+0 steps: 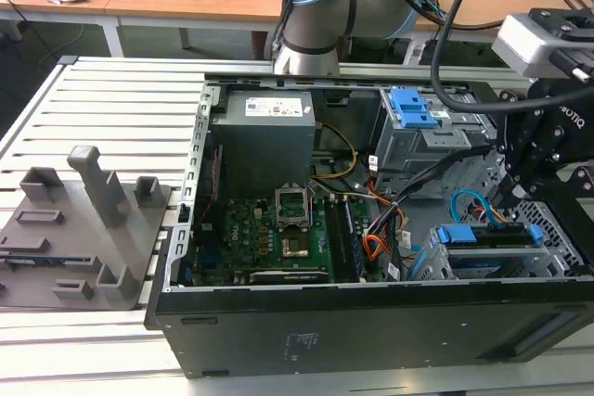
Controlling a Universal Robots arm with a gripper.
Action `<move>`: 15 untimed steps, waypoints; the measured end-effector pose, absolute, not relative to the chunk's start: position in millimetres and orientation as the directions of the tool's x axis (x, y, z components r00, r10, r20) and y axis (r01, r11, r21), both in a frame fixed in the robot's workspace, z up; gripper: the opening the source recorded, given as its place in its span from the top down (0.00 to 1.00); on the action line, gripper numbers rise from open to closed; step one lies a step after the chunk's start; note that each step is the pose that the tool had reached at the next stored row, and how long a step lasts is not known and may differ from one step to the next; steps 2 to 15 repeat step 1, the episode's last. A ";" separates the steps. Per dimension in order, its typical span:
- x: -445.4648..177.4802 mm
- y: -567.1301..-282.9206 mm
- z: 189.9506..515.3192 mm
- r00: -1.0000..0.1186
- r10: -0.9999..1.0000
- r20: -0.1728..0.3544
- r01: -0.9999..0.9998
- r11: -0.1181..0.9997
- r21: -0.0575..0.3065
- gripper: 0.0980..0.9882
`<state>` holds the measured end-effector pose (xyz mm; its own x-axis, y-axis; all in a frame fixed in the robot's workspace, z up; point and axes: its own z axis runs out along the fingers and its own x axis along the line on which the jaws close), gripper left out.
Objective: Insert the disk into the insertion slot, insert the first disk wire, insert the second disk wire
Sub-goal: 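Insert the second disk wire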
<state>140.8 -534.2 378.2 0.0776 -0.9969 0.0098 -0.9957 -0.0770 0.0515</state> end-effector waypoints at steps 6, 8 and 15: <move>140.8 -534.2 378.1 0.078 -0.997 0.010 -0.996 -0.077 0.052 0.99; 140.8 -534.2 378.1 0.078 -0.997 0.010 -0.996 -0.077 0.052 0.99; 140.8 -534.2 378.1 0.078 -0.997 0.010 -0.996 -0.077 0.052 0.99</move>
